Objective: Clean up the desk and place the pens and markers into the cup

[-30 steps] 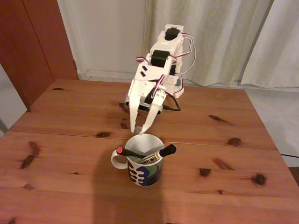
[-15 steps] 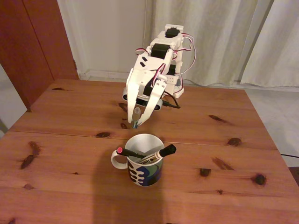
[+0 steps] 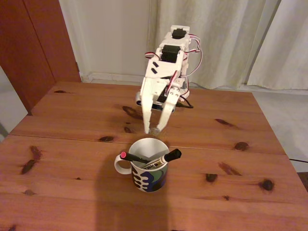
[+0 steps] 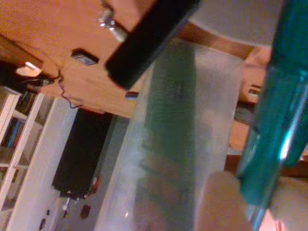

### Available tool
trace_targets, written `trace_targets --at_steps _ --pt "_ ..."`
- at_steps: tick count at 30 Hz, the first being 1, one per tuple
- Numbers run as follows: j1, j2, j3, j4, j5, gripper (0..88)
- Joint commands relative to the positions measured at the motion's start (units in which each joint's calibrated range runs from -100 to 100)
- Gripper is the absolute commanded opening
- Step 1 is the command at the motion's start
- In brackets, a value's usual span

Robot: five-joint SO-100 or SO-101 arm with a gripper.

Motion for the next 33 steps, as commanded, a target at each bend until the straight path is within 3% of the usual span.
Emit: trace_targets --at_steps 1,7,24,33 --pt "-0.1 -0.7 -3.0 1.4 -0.4 0.8" --pt "-0.1 -0.5 -3.1 0.6 -0.5 0.8" --pt "1.3 2.9 -2.8 -20.0 -0.6 0.8" --pt "2.1 7.5 -2.8 -24.6 -0.5 0.8"
